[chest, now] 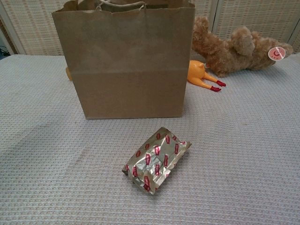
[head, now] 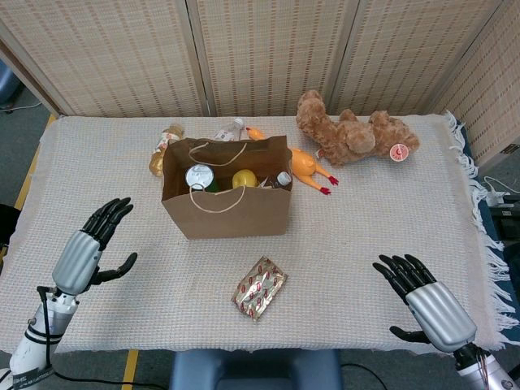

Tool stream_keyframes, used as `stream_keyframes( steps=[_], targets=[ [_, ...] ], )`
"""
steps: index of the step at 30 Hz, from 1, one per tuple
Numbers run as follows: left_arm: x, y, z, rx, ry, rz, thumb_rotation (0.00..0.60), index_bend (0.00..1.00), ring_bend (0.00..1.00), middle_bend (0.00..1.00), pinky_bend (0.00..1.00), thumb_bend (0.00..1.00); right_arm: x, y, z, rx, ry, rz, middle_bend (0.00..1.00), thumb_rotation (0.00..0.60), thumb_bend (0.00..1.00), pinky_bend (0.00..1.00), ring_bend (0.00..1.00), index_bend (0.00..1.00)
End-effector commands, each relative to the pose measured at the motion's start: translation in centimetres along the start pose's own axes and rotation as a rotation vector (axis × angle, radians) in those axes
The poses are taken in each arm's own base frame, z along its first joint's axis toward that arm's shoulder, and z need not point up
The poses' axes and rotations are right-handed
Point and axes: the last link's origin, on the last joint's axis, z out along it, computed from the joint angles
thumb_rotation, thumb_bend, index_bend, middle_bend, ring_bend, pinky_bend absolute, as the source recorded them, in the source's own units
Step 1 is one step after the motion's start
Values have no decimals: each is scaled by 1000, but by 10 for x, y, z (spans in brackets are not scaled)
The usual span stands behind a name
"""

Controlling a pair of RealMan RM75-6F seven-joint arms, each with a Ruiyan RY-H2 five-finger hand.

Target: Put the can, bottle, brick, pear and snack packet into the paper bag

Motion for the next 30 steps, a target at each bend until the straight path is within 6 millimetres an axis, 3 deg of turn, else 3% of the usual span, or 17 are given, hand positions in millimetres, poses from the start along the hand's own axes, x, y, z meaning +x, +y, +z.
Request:
stream_keyframes(
  steps=[1,6,13,16,20,30],
  targets=[
    [-36,-3,-38,-244,-139,176,600,0,0,0,123,368,0,0,0,0,1,-1,0,600,17,0,0,0],
    [-67,3,-40,-443,-229,273,600,0,0,0,118,357,1,-1,1,-1,2,2,0,600,17,0,0,0],
    [-88,9,-37,-615,-291,393,600,0,0,0,111,357,1,2,2,-7,-2,6,0,600,18,0,0,0],
    [-112,17,-21,-716,-353,484,600,0,0,0,100,358,0,4,4,-14,-9,9,0,600,17,0,0,0],
    [-129,31,4,-773,-392,558,600,0,0,0,88,361,0,5,6,-16,-14,11,0,600,17,0,0,0],
    [-165,58,29,-851,-440,639,600,0,0,0,75,360,4,8,7,-22,-4,25,0,600,17,0,0,0]
  ],
)
